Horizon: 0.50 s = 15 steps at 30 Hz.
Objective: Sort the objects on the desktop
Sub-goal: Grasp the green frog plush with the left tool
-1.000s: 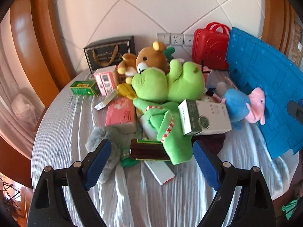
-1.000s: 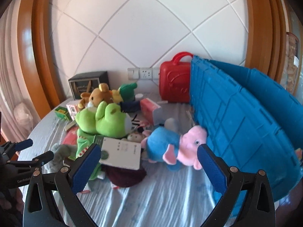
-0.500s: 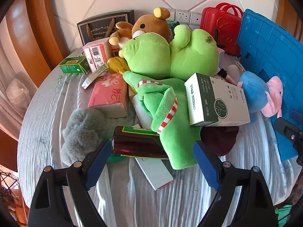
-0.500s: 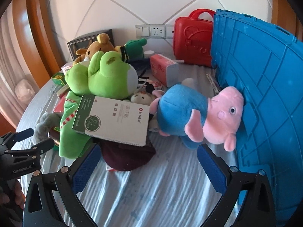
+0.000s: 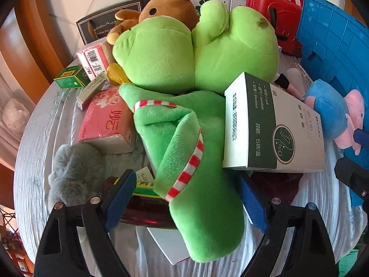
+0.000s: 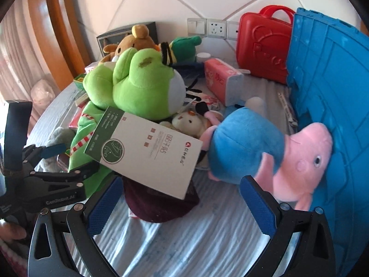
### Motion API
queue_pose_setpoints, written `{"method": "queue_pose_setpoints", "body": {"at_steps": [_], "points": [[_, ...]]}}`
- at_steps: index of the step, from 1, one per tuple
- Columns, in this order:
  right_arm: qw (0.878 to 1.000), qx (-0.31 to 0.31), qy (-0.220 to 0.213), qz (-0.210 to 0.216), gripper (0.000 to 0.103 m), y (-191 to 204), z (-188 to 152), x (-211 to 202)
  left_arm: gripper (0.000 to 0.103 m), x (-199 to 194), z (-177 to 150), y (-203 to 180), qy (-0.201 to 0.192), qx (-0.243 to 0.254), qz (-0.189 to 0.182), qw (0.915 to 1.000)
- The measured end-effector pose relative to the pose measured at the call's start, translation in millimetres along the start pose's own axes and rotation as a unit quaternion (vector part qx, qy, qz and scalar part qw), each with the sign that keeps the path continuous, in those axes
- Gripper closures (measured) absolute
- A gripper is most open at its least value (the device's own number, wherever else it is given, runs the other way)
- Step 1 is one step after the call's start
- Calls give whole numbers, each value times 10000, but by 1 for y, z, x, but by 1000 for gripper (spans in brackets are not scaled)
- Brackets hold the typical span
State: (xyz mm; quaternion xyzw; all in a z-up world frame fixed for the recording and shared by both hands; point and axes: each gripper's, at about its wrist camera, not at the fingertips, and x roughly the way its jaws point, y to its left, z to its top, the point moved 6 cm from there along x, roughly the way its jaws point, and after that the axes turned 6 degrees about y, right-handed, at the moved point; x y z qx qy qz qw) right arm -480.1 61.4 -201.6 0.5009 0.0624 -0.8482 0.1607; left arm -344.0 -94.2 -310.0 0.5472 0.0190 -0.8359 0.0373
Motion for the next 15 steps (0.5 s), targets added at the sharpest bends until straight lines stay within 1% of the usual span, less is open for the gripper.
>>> {"method": "queue_pose_setpoints", "body": {"at_steps": [1, 2, 3, 5, 6, 8, 10, 12, 15], "points": [[10000, 32, 31, -5, 0, 0, 0, 4, 27, 3, 3, -3, 8, 33, -76, 10000], [10000, 64, 53, -15, 0, 0, 1, 7, 49, 5, 6, -6, 4, 91, -211, 9997], [9999, 85, 75, -35, 0, -1, 2, 9, 57, 7, 8, -9, 18, 131, -273, 9995], [9999, 57, 107, -71, 0, 1, 4, 12, 65, 3, 10, -10, -53, 173, -325, 9993], [9999, 10, 115, -103, 0, 2, 6, 13, 66, -3, 9, -6, -123, 159, -325, 9993], [9998, -105, 126, -93, 0, 6, 9, 15, 67, -13, 7, 7, -261, 76, -137, 9995], [9995, -269, 170, -51, 0, 11, 13, 19, 67, -20, 4, 23, -300, 69, 24, 9995], [9987, -479, 198, -26, 0, 19, 16, 23, 67, -20, 1, 31, -218, 100, 12, 9997], [9968, -746, 268, -64, 0, 28, 18, 30, 67, -16, -3, 25, -201, 173, -15, 9996]]}}
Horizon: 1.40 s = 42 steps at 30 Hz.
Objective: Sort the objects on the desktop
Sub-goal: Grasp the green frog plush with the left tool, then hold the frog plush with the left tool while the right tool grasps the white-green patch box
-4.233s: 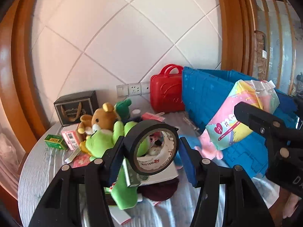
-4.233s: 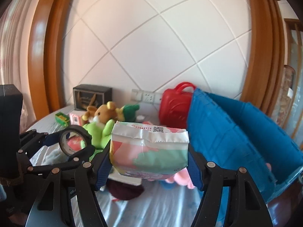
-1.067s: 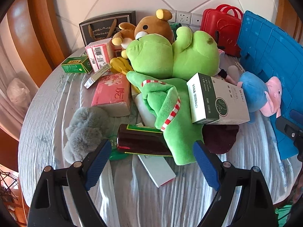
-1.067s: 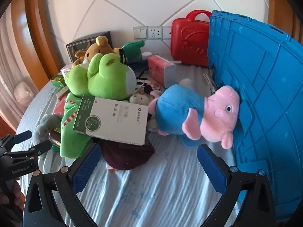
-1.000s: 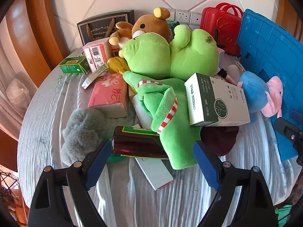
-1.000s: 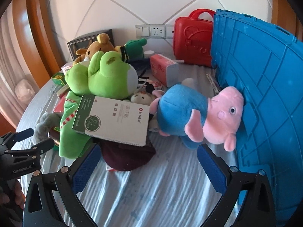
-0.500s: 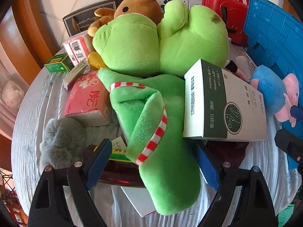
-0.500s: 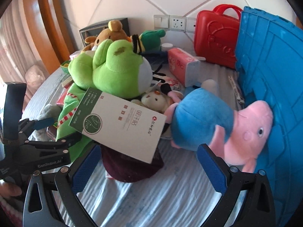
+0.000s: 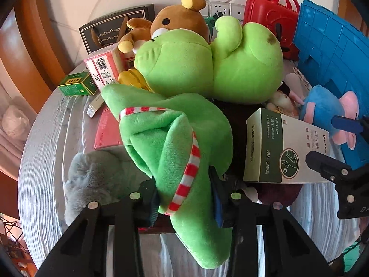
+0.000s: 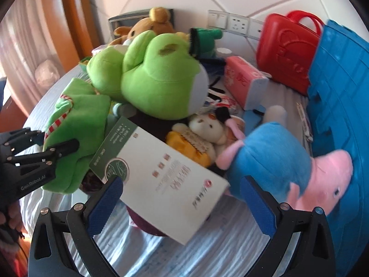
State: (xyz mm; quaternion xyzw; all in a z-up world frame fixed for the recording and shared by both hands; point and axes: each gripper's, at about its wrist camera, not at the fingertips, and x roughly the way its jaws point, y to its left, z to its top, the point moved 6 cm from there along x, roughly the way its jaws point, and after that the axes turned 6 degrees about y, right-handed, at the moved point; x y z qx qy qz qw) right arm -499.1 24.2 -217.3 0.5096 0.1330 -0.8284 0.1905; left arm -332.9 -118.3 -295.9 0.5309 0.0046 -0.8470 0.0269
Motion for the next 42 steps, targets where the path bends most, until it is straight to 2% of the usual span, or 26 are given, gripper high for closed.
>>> {"method": "queue_pose_setpoints", "body": {"at_steps": [4, 8, 11, 13, 15, 18, 22, 27, 32, 36, 42], "points": [[9996, 259, 54, -105, 0, -13, -7, 5, 67, -1, -5, -19, -5, -6, -214, 9998], [9983, 572, 28, -143, 0, -37, -15, 2, 67, -10, -17, -29, 2, -2, -30, 10000], [9974, 678, 173, -171, 0, -48, -19, 10, 67, -12, -24, -34, 37, -156, -115, 9998], [9964, 719, 455, -49, 0, -46, -32, 21, 67, -5, -26, -46, 46, -128, -127, 9998], [9964, 643, 554, 58, 0, -38, -47, 24, 67, 4, -27, -55, 39, -45, -53, 10000], [9972, 522, 543, -21, 0, -30, -67, 21, 67, 2, -31, -61, -73, -13, -35, 10000], [9965, 699, 443, 72, 0, -36, -82, 11, 67, -4, -40, -62, -98, -52, -60, 9999], [9950, 829, 521, 212, 0, -35, -99, 3, 67, -10, -54, -66, -102, 4, -104, 9999], [9915, 1202, 493, -58, 0, -38, -120, -8, 67, -7, -64, -68, -44, 97, -244, 9996], [9883, 1417, 553, -73, 0, -41, -130, -11, 67, -9, -74, -70, -59, 177, -373, 9991], [9900, 1152, 806, 98, 0, -14, -143, -12, 67, -15, -94, -73, -67, 364, -492, 9981]]}}
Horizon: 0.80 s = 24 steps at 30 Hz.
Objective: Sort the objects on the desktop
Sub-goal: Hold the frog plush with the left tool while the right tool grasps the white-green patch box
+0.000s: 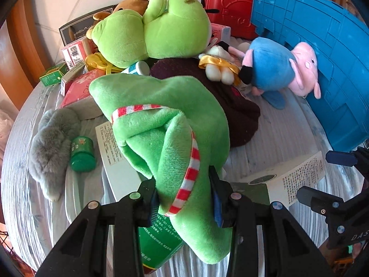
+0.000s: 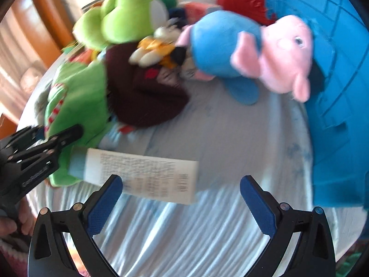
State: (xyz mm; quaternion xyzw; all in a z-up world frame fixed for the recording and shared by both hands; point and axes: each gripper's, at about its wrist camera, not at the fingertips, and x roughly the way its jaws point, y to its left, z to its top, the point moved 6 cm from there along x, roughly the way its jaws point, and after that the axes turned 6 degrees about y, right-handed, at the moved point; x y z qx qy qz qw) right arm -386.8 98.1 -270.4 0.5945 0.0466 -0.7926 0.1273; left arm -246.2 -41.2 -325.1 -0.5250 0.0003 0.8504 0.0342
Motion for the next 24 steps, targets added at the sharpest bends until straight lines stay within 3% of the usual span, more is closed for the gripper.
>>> {"method": "queue_pose_setpoints", "body": {"at_steps": [5, 9, 16, 20, 24], "points": [[9989, 188, 138, -405, 0, -11, -32, -3, 67, -9, -21, -6, 42, -76, -116, 9999], [9953, 332, 217, -883, 0, -45, -42, -1, 67, -15, -38, -38, 83, -103, -252, 9996], [9990, 310, 140, -290, 0, -47, -43, 0, 67, -18, -63, -88, 230, -140, -288, 9992], [9985, 442, 254, -187, 0, -41, -47, 17, 67, -15, -60, -85, 219, -168, -79, 9996], [9970, 739, 211, 75, 0, -37, -46, 26, 67, -6, -47, -67, 73, 7, 467, 9989]]}}
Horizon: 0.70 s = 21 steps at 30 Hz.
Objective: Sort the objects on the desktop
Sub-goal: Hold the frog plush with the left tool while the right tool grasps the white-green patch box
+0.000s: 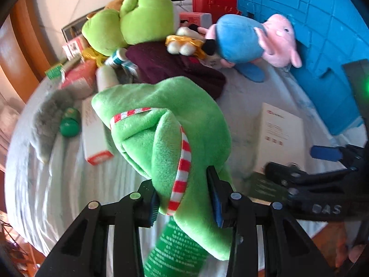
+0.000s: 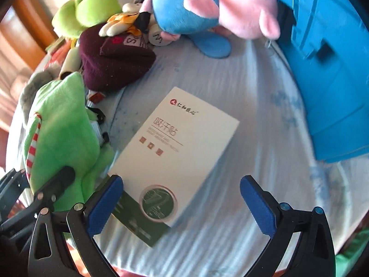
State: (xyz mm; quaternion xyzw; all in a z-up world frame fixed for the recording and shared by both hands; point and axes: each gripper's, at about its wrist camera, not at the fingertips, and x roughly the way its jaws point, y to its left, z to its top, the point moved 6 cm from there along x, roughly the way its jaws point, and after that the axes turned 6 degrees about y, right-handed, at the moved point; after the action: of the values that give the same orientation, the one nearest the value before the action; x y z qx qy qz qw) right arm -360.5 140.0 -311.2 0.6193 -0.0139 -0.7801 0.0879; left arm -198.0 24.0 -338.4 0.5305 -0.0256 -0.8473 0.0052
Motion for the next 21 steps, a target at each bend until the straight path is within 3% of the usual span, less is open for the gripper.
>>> {"method": "queue_pose_setpoints", "body": {"at_steps": [10, 15, 16, 17, 21], "points": [[9978, 637, 85, -165, 0, 18, 17, 30, 67, 27, 23, 21, 55, 349, -371, 9987], [9961, 586, -338, -558, 22, 27, 22, 18, 71, 11, 32, 23, -173, 586, -510, 9968], [9956, 564, -435, -605, 22, 30, 25, 12, 72, 4, 36, 25, -282, 622, -518, 9963], [9950, 530, -544, -643, 23, 33, 29, 5, 80, 0, 40, 26, -355, 646, -535, 9958], [9912, 335, -999, -801, 24, 50, 45, -29, 84, -26, 62, 35, -691, 682, -611, 9934]]}}
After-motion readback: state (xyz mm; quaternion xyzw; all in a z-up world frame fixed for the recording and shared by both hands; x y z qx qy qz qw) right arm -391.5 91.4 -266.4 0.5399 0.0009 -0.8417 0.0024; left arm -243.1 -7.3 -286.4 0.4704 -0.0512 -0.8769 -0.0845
